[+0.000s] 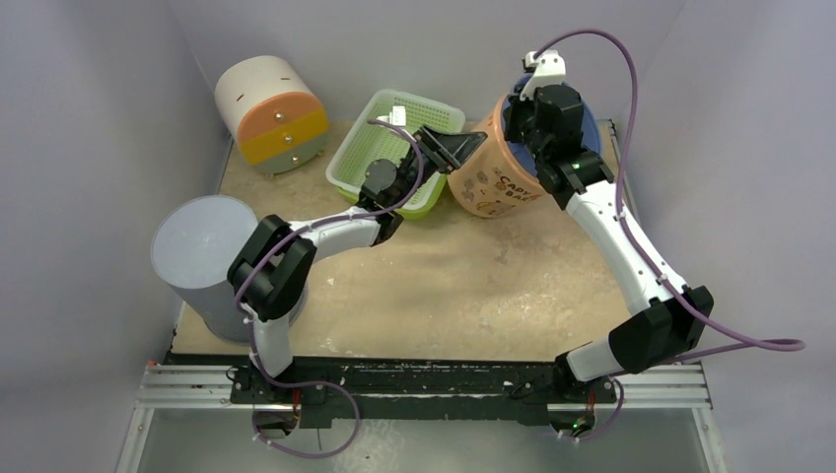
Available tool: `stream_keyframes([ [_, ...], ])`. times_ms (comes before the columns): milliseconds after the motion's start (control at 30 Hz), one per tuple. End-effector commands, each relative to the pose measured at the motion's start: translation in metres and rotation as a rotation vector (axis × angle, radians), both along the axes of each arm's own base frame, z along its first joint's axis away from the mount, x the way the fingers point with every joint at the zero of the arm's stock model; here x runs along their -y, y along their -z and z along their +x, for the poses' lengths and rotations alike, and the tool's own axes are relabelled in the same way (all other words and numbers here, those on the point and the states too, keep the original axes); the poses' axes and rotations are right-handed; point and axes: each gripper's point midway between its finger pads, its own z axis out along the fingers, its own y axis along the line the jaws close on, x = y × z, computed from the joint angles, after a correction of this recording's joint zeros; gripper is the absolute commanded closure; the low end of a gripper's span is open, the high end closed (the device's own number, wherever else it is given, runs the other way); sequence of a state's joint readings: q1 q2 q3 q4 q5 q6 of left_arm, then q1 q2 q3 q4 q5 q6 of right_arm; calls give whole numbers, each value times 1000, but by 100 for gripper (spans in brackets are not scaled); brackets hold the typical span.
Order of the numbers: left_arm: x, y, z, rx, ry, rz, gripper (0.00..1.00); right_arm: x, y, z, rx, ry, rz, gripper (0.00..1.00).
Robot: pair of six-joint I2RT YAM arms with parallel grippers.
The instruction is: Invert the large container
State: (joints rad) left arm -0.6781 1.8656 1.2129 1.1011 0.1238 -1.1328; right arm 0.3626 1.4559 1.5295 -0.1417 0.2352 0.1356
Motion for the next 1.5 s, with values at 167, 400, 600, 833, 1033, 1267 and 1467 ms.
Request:
stream_keyframes([
  [167, 25, -2, 5, 31, 46, 25, 23, -15, -87, -17, 239, -107, 113, 100],
  [400, 35, 27, 22, 1, 14, 143, 23, -13, -95, -23, 259, -110, 114, 100],
  [600, 45, 74, 40, -63, -12, 242, 23, -17, -115, -39, 287, -170, 115, 100],
  [833, 54, 72, 40, -78, 38, 179, 23, -24, -106, -40, 262, -207, 107, 100],
  [1033, 46, 43, 27, -45, 41, 158, 23, -22, -92, -31, 242, -179, 90, 100],
  [1267, 57, 30, 18, -46, 90, 159, 23, -28, -82, -23, 222, -186, 87, 100],
  [1467, 61, 40, 20, -72, 85, 250, 23, -30, -78, -18, 209, -191, 75, 100],
])
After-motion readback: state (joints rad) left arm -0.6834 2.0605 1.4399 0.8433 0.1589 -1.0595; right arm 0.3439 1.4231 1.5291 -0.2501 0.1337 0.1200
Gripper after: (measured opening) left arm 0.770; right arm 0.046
